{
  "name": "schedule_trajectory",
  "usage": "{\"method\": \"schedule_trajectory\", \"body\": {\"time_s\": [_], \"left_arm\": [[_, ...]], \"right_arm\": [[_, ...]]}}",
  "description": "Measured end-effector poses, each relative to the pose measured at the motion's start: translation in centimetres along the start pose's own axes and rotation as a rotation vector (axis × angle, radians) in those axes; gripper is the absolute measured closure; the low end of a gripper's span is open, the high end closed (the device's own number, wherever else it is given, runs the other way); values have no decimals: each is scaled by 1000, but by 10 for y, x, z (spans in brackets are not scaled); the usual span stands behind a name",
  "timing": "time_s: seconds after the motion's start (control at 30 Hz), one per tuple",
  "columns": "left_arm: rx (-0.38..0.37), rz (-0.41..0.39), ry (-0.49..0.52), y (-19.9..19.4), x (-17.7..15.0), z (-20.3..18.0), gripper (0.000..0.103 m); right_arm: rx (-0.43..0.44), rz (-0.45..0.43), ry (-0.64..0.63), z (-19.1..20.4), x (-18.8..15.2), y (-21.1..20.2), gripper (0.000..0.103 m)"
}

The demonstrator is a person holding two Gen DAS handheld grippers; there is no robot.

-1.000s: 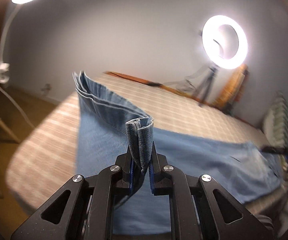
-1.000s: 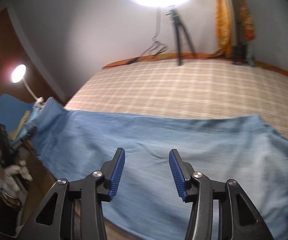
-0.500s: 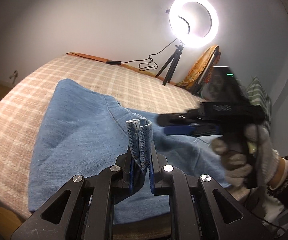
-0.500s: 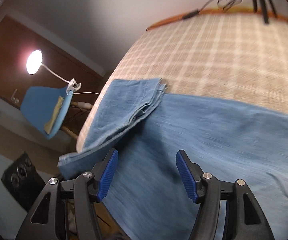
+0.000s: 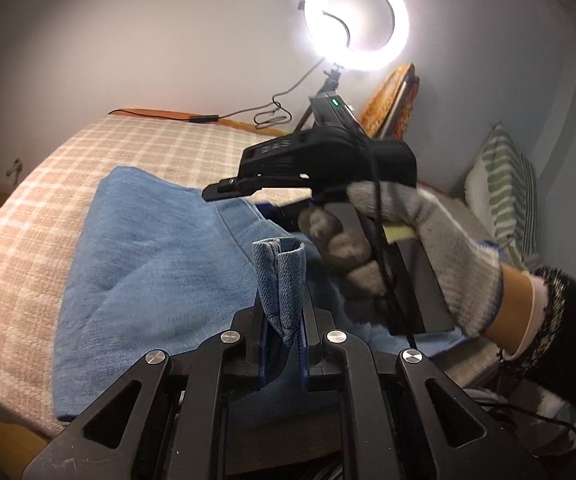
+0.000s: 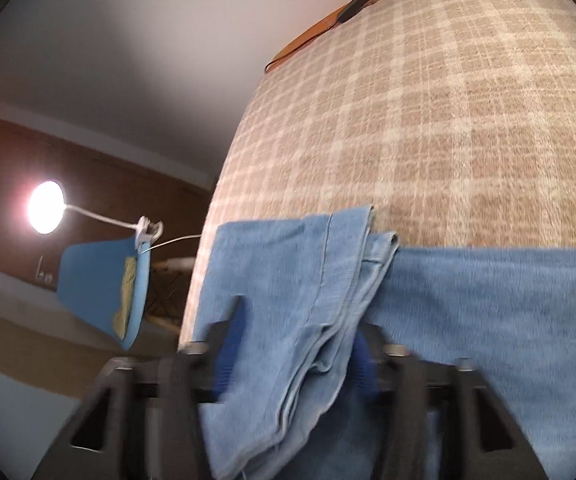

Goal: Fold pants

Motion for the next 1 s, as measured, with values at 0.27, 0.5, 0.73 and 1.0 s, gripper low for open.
{"method": "schedule_trajectory", "body": {"time_s": [0.27,0.5,0.73,1.0], "left_arm": [[-3,49,46,11,-9,-21,94],[-43,44,90,11,-2,-53,94],[-76,46,161,14,3,-94,93],[-121,56,265,30,5,-150,93]], "right_arm": [[-211,-82,-185,33,3,-19,98],[-301,-154,-268,41,-4,-65,99],[-357,-223,-286,28,-22,-126,99],[-423,-278,-266,3,-40,-184,99]]}}
Point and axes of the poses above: each gripper's, at about its wrist camera, not at the fingertips, and y roughly the way its jaws point, z to its left, x to its top, the point moved 7 cm from there along y, roughly the way its jaws point, and after that the axes turned 10 degrees about z, right-handed, at the moved point
